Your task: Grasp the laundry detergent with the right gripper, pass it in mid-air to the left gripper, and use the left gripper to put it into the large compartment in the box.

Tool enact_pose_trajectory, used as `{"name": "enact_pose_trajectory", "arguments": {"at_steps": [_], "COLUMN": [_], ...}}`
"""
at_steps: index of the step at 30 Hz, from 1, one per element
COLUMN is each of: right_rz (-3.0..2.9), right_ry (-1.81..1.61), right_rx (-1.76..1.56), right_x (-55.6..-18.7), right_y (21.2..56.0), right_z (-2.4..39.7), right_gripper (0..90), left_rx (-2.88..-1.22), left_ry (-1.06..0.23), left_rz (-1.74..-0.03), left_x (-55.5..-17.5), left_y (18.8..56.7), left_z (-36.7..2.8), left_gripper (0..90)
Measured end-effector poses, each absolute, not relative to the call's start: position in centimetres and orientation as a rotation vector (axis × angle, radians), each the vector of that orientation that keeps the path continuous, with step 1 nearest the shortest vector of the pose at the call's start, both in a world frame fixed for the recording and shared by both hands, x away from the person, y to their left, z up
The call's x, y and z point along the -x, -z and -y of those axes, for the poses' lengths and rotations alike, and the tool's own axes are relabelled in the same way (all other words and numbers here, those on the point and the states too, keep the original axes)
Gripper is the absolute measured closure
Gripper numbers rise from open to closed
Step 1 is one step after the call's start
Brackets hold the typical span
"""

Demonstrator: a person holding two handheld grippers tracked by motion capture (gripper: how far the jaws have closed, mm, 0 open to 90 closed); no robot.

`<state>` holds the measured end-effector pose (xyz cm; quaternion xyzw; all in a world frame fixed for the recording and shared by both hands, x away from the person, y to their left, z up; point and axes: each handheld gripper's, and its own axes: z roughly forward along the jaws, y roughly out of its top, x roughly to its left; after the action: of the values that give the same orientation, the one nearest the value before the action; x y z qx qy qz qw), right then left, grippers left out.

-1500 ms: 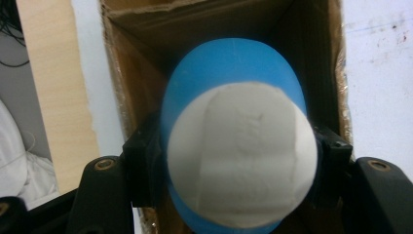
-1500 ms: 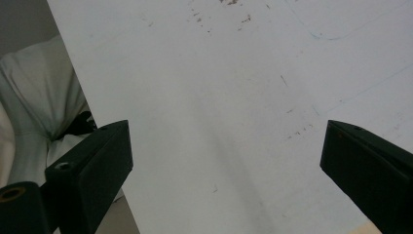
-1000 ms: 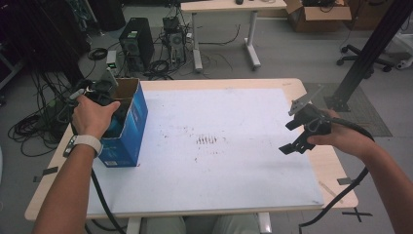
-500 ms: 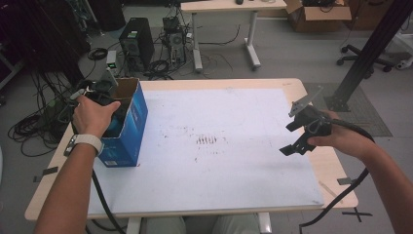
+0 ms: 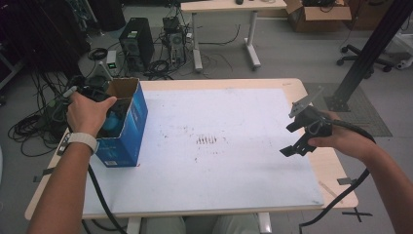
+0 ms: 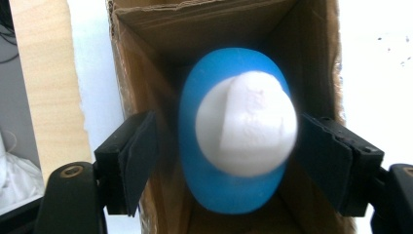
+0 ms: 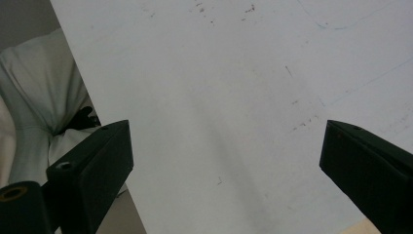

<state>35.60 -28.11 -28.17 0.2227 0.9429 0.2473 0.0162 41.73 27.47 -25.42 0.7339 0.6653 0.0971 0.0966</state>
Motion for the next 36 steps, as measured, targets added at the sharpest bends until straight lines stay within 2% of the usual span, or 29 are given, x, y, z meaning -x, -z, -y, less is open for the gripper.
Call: {"name": "enact_pose_trajectory", "arguments": {"at_steps": [19, 36], "right_rz": [-2.908, -2.899], "right_ry": [-0.779, -0.781], "right_rx": [-0.691, -0.684], "right_x": [-34.4, -34.1], "right_y": [27.4, 26.9], "right_z": [28.7, 28.2], "right_gripper": [5.4, 5.5], "left_rx": [-2.201, -2.308], "left_ry": [-0.247, -0.203], "left_rz": [-1.841, -1.64], "left_x": [-39.4, -36.4], "left_y": [20.6, 16.7], "left_z": [-25.6, -21.7], "left_gripper": [22.1, 19.2]}}
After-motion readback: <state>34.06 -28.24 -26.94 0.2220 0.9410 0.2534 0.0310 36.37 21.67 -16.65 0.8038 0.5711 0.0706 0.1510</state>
